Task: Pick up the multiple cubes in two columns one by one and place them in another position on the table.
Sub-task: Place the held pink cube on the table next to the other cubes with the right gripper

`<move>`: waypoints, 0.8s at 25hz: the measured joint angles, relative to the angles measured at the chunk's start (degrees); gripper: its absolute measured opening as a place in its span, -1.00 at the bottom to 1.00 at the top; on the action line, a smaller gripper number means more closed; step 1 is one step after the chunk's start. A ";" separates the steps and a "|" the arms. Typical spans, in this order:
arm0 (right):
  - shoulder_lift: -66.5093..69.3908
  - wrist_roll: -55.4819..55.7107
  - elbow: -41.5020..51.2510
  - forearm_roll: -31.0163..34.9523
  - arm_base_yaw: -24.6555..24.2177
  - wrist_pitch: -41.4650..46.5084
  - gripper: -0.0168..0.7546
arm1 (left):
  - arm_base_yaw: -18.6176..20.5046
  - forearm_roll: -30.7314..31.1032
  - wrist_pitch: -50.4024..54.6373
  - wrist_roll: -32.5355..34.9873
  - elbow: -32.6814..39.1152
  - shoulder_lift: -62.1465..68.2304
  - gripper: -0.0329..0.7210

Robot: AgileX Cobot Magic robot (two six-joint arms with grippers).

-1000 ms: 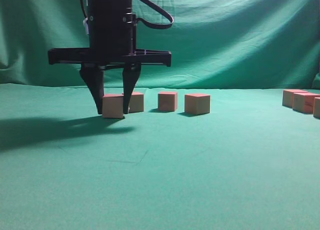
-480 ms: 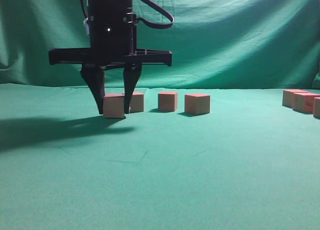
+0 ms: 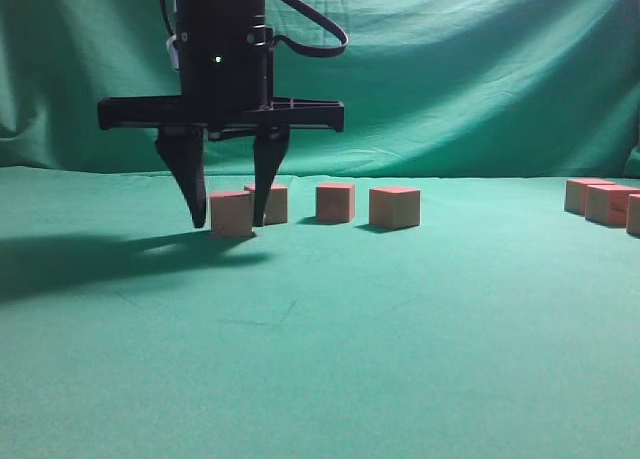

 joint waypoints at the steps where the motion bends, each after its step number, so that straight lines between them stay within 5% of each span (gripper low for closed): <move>1: 0.00 -0.29 0.00 0.12 0.00 0.00 -0.07 | 0.00 0.00 0.00 0.00 0.00 0.00 -0.91; 6: 0.00 -0.93 0.00 0.24 0.00 0.00 0.38 | 0.00 0.00 0.00 0.00 0.00 0.00 -0.91; 13: 0.28 -2.45 -2.95 0.45 0.97 1.64 0.38 | 0.00 0.00 0.00 0.00 0.00 0.00 -0.91; 20: 0.10 -10.76 -17.53 0.55 1.67 4.82 0.38 | 0.00 0.00 0.00 0.00 0.00 0.00 -0.91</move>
